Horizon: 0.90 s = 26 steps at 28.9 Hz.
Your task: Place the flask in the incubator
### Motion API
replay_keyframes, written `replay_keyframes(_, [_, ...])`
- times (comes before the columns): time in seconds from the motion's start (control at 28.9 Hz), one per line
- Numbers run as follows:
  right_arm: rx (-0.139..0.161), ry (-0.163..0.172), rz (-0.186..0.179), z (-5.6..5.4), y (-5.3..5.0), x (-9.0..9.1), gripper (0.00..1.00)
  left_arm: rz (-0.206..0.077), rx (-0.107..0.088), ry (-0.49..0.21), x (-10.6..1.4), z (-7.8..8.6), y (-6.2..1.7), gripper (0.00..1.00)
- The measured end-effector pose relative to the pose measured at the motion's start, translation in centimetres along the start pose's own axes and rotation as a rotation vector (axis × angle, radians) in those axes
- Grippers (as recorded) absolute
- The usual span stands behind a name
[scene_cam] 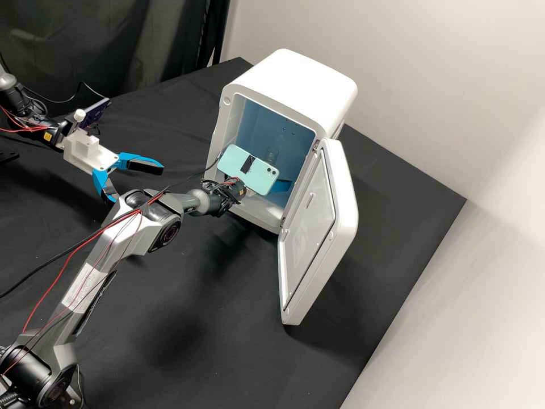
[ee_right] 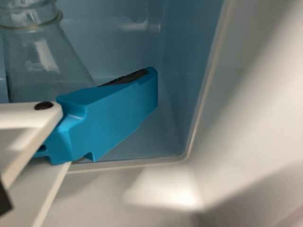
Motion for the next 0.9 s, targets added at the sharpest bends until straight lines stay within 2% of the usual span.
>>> replay_keyframes(0.66, [0.007, -0.009, -0.011, 0.31, -0.35, -0.09, 1.00, -0.008, -0.003, 0.002, -0.17, 0.01, -0.23, 1.00])
replay_keyframes(0.76, [0.016, -0.012, -0.014, 0.41, -0.47, -0.12, 1.00, -0.008, -0.003, 0.002, -0.17, 0.01, -0.23, 1.00])
replay_keyframes(0.8, [0.027, -0.013, -0.015, 0.44, -0.51, -0.13, 1.00, -0.008, -0.003, 0.002, -0.17, 0.01, -0.23, 1.00])
replay_keyframes(0.9, [0.027, -0.016, -0.029, 0.61, -0.81, -0.31, 1.00, -0.008, -0.003, 0.002, -0.17, 0.01, -0.23, 1.00])
